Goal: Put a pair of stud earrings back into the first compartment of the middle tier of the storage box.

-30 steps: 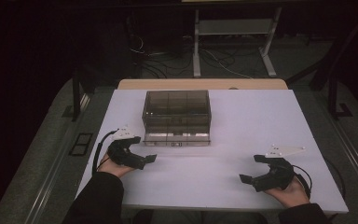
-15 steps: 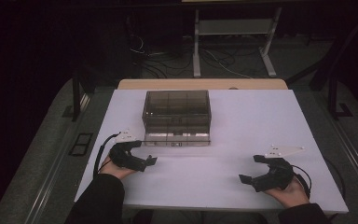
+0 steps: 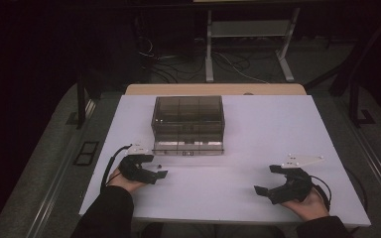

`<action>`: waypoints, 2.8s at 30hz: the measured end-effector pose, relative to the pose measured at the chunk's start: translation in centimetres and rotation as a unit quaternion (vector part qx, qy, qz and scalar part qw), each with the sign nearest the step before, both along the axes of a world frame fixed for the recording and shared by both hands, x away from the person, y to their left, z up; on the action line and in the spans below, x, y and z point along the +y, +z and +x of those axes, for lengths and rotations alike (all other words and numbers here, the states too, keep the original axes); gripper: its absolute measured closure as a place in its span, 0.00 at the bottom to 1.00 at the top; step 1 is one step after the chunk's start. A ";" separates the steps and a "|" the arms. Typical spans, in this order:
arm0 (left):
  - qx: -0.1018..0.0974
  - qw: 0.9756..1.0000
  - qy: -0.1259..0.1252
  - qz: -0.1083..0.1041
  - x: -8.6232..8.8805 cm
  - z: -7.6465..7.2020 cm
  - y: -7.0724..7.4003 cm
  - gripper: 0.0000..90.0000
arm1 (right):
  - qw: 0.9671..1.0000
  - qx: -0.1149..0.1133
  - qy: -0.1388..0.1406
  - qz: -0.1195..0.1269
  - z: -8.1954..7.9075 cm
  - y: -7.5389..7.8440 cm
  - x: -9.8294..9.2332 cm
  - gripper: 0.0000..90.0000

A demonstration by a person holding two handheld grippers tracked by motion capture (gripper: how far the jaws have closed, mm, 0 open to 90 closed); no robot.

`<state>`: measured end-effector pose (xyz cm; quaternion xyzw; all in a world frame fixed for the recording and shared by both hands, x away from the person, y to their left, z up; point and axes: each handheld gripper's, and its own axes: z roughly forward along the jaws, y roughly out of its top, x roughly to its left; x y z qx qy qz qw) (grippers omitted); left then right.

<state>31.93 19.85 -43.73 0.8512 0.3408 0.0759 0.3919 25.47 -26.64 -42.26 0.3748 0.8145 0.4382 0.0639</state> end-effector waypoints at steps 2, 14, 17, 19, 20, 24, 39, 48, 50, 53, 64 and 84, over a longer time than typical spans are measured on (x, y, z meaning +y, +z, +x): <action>0.000 1.000 -0.004 0.006 -0.1 0.0 -0.1 0.17 | 1.000 0.000 0.000 0.000 0.0 0.0 0.0 0.00; -0.013 0.999 -0.012 0.027 -0.2 -0.1 -0.5 0.37 | 1.000 0.001 0.004 -0.002 0.0 0.0 0.0 0.00; -0.017 0.999 -0.009 0.031 -0.2 -0.1 -0.5 0.43 | 1.000 0.000 0.004 -0.003 0.0 0.0 0.0 0.00; -0.020 0.999 -0.010 0.034 -0.3 -0.1 -0.6 0.47 | 1.000 0.000 0.004 -0.003 0.0 0.0 0.0 0.00; -0.021 0.999 -0.008 0.036 -0.3 -0.1 -0.6 0.49 | 1.000 0.001 0.004 -0.003 0.0 0.0 0.0 0.00; -0.023 0.999 -0.003 0.039 -0.2 0.0 -0.7 0.57 | 1.000 0.001 0.004 -0.003 0.0 0.0 0.0 0.00; -0.021 0.999 0.010 0.040 -0.1 0.2 -0.9 0.76 | 1.000 0.003 0.005 -0.004 0.0 0.0 0.1 0.00; -0.020 0.999 0.007 0.036 -0.1 0.4 -1.0 0.86 | 1.000 0.003 0.005 -0.003 0.0 0.0 0.1 0.00; -0.020 0.999 0.007 0.036 -0.1 0.3 -1.0 0.87 | 1.000 0.005 0.005 -0.004 -0.1 0.0 0.1 0.00; -0.018 0.999 0.007 0.035 -0.1 0.4 -0.9 0.87 | 1.000 0.005 0.004 -0.004 -0.1 0.0 0.1 0.00; 0.002 1.000 -0.006 0.014 0.3 -0.1 -0.1 0.87 | 1.000 0.005 -0.001 -0.002 -0.1 0.0 -0.2 0.00; -0.009 0.999 -0.029 0.013 0.6 0.1 4.7 0.87 | 1.000 0.005 -0.005 -0.001 -0.1 0.0 -0.2 0.00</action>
